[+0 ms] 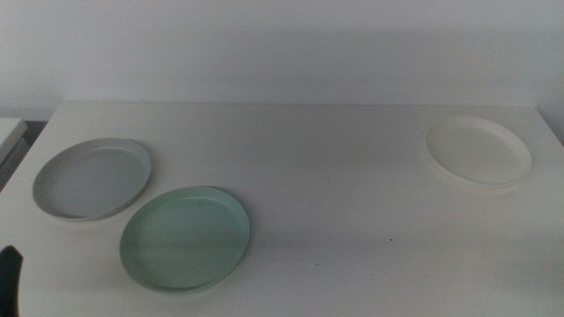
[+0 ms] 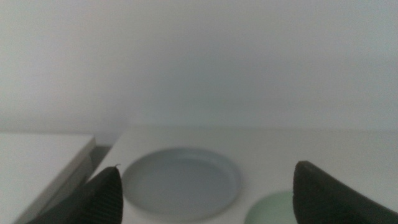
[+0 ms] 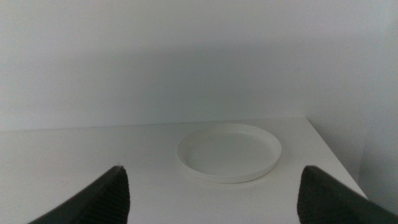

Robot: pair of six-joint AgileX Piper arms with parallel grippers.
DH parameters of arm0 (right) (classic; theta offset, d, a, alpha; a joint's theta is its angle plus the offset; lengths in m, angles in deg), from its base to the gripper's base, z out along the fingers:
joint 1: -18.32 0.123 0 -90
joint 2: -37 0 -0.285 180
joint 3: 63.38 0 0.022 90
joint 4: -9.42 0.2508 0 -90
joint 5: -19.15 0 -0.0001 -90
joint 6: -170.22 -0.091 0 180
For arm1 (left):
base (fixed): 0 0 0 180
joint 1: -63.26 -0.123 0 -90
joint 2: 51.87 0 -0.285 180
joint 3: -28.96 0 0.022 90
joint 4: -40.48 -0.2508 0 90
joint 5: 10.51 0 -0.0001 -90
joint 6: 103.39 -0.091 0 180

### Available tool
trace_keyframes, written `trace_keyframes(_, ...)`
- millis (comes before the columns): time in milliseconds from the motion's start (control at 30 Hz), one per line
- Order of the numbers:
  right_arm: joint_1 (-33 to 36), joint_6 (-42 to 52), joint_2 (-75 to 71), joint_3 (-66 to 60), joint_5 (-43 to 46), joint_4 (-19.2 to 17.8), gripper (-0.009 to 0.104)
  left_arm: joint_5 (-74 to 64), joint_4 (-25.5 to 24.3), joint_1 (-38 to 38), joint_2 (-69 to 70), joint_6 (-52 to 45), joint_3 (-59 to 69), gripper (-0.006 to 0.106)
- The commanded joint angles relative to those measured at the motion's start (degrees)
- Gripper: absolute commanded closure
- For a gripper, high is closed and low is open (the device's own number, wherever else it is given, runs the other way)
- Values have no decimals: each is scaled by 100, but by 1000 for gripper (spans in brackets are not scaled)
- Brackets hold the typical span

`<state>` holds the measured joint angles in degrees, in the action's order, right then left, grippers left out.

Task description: Stack the three bowls on top of each other.

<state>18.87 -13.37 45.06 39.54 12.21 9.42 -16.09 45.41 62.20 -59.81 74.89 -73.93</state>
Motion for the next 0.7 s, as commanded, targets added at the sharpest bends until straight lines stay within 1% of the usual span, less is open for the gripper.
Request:
trace_keyframes(0,4,42,-27,-13,71,-71,2,-352,1,42,-75,23,-216,7)
trace_keyframes(100,4,42,-27,-13,71,-71,2,-1801,1,42,-977,23,-1474,7)
trace_keyframes(200,4,42,-27,-13,71,-71,2,-3615,1,42,-2107,23,-2876,7)
trace_keyframes(300,4,42,-27,-13,71,-71,2,-4798,1,42,-3223,172,-4012,7)
trace_keyframes(367,4,42,-27,-13,71,-71,2,-5241,48,42,-3940,231,-4496,7)
trace_keyframes(467,4,42,-27,-13,71,-71,2,-5508,267,42,-4899,172,-4963,7)
trace_keyframes(600,4,42,-27,-13,71,-71,2,-5346,690,52,-6102,172,-5043,7)
trace_keyframes(667,4,42,-27,-13,71,-71,2,-5044,908,52,-6682,64,-5043,7)
